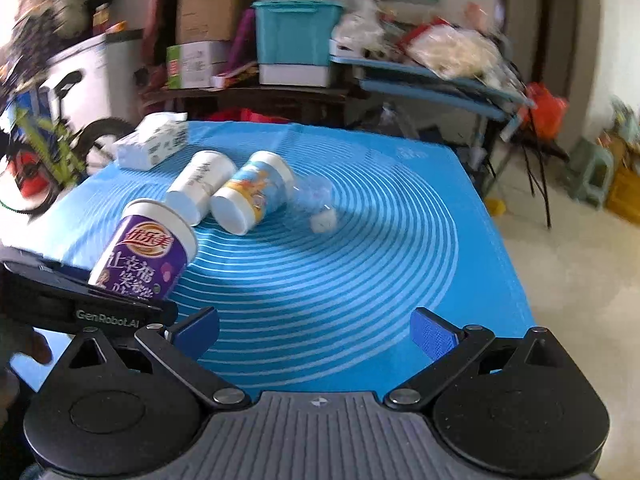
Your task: Flip cup upside down
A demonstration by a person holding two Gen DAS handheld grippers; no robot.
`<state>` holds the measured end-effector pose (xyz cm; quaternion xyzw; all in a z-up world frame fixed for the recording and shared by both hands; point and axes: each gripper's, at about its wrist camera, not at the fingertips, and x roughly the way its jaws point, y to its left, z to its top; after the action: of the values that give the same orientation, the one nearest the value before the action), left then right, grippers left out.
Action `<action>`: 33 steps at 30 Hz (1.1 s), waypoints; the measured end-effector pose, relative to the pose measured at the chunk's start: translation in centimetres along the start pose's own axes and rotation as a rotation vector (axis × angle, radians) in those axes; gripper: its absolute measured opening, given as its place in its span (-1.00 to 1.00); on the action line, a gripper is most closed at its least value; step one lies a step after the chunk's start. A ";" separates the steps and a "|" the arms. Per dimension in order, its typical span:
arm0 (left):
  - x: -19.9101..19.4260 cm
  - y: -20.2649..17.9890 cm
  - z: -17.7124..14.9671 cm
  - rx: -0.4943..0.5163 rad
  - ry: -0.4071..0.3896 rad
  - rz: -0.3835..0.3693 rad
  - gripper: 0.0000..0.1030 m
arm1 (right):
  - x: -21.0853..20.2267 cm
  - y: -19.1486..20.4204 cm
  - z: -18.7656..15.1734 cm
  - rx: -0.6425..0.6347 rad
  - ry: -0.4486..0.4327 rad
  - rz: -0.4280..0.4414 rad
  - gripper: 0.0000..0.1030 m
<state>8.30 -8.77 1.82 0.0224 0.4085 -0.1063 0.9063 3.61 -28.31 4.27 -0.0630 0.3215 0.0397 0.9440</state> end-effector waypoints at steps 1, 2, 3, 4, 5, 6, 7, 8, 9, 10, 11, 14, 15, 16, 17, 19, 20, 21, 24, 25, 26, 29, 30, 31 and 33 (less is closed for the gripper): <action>-0.4 0.2 0.0 -0.001 -0.009 -0.003 0.57 | -0.1 0.3 0.3 -0.033 -0.001 -0.004 1.00; -0.8 0.5 0.0 -0.002 -0.019 -0.005 0.57 | -0.2 0.6 0.7 -0.068 -0.002 -0.006 1.00; -1.2 0.8 0.0 -0.005 -0.028 -0.007 0.57 | -0.2 1.0 1.1 -0.106 0.000 -0.004 1.00; -1.6 1.2 0.0 -0.010 -0.038 -0.008 0.57 | -0.4 1.3 1.6 -0.135 0.004 -0.002 1.00; -1.9 1.4 0.1 -0.015 -0.046 -0.009 0.57 | -0.4 1.6 2.0 -0.170 0.010 0.000 1.00; -2.3 1.8 0.1 -0.021 -0.054 -0.009 0.57 | -0.4 2.1 2.4 -0.217 0.017 0.000 1.00; -2.7 2.3 0.0 -0.031 -0.064 -0.008 0.57 | -0.4 2.7 2.8 -0.270 0.023 -0.005 1.00; -3.0 2.7 0.0 -0.040 -0.071 -0.005 0.57 | -0.4 3.4 3.2 -0.343 0.031 -0.018 1.00; -3.4 3.2 0.0 -0.049 -0.082 0.001 0.57 | -0.4 4.2 3.7 -0.408 0.039 -0.034 1.00; -3.7 3.7 0.0 -0.056 -0.094 0.009 0.57 | -0.5 4.9 4.0 -0.478 0.044 -0.049 1.00; -4.1 4.2 -0.1 -0.064 -0.108 0.025 0.57 | -0.4 5.8 4.4 -0.549 0.047 -0.066 1.00; -5.1 6.0 -0.5 -0.088 -0.147 0.074 0.57 | -0.3 8.5 5.5 -0.779 0.065 -0.118 1.00; -5.3 6.6 -0.7 -0.101 -0.155 0.087 0.57 | -0.1 9.4 5.8 -0.848 0.074 -0.133 1.00; -5.4 7.3 -0.9 -0.116 -0.162 0.099 0.59 | 0.1 10.4 6.0 -0.922 0.080 -0.156 1.00; -5.4 8.1 -1.1 -0.131 -0.165 0.114 0.66 | 0.4 11.5 6.2 -1.013 0.082 -0.182 1.00; -5.1 9.4 -1.4 -0.159 -0.159 0.140 0.81 | 0.8 13.4 6.2 -1.183 0.072 -0.218 1.00; -4.8 10.0 -1.6 -0.176 -0.152 0.153 0.81 | 0.9 14.3 6.0 -1.265 0.068 -0.228 1.00; -4.5 10.6 -1.7 -0.192 -0.141 0.164 0.81 | 1.1 15.4 5.6 -1.388 0.052 -0.242 1.00; -4.4 12.7 -2.1 -0.248 -0.128 0.172 0.81 | 1.4 17.3 2.6 -1.801 -0.045 -0.275 1.00; -4.5 13.3 -2.3 -0.261 -0.129 0.180 0.81 | 1.7 17.6 1.5 -1.936 -0.081 -0.285 1.00; -4.7 14.0 -2.5 -0.273 -0.133 0.191 0.81 | 2.0 17.9 0.7 -2.044 -0.119 -0.295 1.00; -5.1 15.9 -2.8 -0.302 -0.144 0.222 0.81 | 2.4 19.0 -1.3 -2.344 -0.246 -0.240 1.00; -5.2 16.5 -2.9 -0.314 -0.146 0.230 0.81 | 2.5 19.3 -1.8 -2.425 -0.271 -0.213 1.00; -5.2 17.2 -3.1 -0.325 -0.146 0.235 0.81 | 2.7 19.5 -2.5 -2.506 -0.292 -0.186 1.00; -5.2 18.2 -3.3 -0.350 -0.141 0.240 0.81 | 3.7 19.6 -3.7 -2.647 -0.327 -0.147 1.00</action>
<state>6.39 10.37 2.67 -0.0946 0.3507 0.0734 0.9288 2.02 -9.39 -2.74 -0.9368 -0.0790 0.2762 0.1996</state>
